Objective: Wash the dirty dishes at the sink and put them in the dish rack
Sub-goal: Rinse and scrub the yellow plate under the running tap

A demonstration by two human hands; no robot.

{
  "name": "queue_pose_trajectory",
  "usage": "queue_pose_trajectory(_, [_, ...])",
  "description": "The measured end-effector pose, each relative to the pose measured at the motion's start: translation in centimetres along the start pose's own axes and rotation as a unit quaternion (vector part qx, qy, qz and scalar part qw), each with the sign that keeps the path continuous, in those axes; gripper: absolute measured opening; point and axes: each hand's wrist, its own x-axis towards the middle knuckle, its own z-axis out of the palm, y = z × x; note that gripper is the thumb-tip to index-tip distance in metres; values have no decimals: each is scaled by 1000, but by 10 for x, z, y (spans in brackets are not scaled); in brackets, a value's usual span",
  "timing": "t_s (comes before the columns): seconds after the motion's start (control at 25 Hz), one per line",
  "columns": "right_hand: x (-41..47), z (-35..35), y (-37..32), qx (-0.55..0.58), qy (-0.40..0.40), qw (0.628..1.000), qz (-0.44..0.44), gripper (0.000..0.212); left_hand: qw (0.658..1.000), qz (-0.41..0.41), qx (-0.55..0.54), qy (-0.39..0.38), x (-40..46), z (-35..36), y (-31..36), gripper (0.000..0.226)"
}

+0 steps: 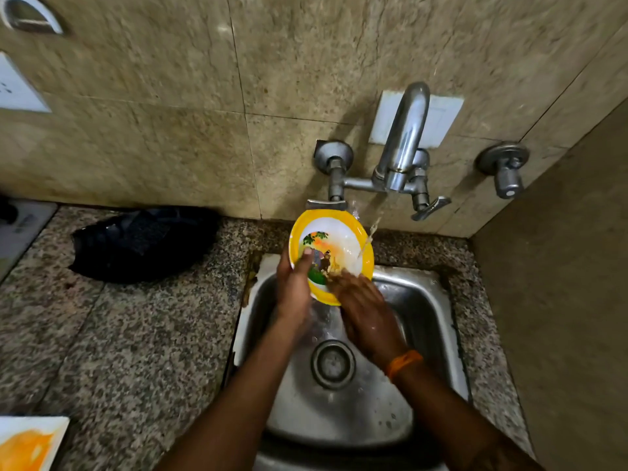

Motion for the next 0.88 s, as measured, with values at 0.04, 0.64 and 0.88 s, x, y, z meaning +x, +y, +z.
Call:
queue_pose_trajectory(0.04, [-1, -4, 18, -31, -9, 999, -6, 67, 999, -26, 18, -18, 7, -5, 8, 33])
queue_pose_trajectory(0.64, [5, -5, -20, -59, -23, 997, 46, 60, 993, 5, 57, -100, -11, -10, 31, 67])
queue_pose_trajectory(0.88, [-16, 3, -32, 1, 73, 992, 104, 54, 988, 123, -42, -83, -52, 2, 2, 77])
